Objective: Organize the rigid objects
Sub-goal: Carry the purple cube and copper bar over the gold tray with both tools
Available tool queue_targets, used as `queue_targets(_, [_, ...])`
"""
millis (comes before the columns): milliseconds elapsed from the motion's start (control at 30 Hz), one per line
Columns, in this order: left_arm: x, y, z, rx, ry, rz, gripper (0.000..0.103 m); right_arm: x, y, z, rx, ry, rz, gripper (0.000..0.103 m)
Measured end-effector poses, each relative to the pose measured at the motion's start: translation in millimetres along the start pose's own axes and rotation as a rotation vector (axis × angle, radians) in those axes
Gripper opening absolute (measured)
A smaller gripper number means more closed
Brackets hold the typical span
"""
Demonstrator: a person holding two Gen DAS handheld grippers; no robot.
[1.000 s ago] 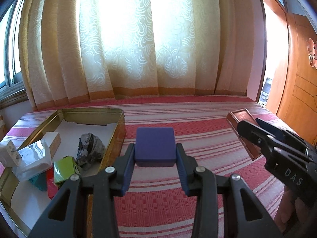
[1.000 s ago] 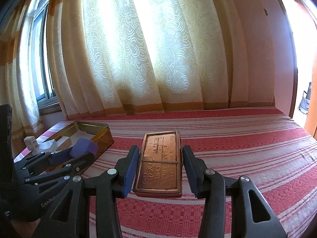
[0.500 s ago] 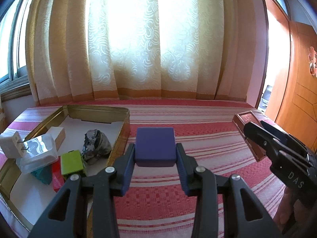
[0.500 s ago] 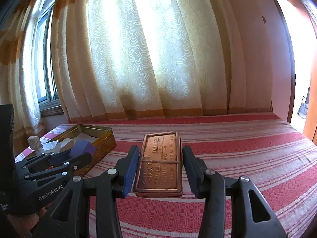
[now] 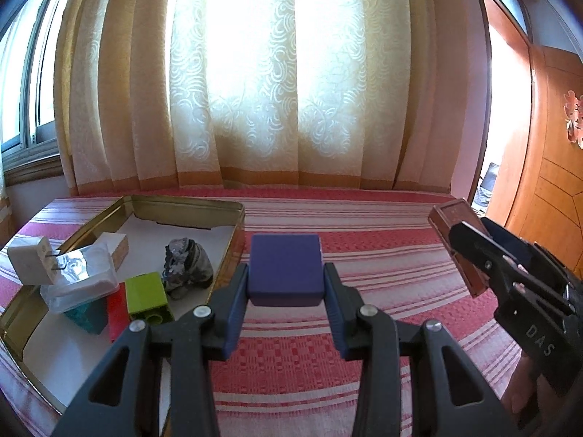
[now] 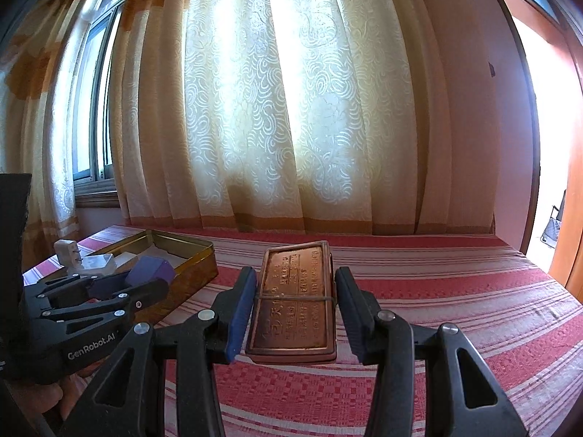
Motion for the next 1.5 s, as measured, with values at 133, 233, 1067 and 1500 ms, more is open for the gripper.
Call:
queue_targets(133, [3,1,3,-0.005,0.000,0.004,0.039,2,0,1,-0.001,-0.010,-0.006,0.048])
queue_targets(233, [5,1,6,-0.008,-0.002,0.007,0.039,7,1,1,-0.003,-0.020,-0.003,0.048])
queue_targets(1067, [29,6,25,-0.042,-0.026,0.031,0.039,58,3,-5,-0.008,-0.136,0.033,0.048])
queue_targets(1500, [42,8,29,-0.045,-0.032,0.049,0.039,69,4,-5,-0.012,-0.157,0.040,0.048])
Point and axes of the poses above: each gripper's, at about its wrist camera, not at the fingertips, and z roughly against the way its jaws point, x to its left, y to its underside, the point moved 5 cm from there along -z, roughly the way its jaws point, and after that the axes turned 11 degrees about -y, right-handed, at the moved point
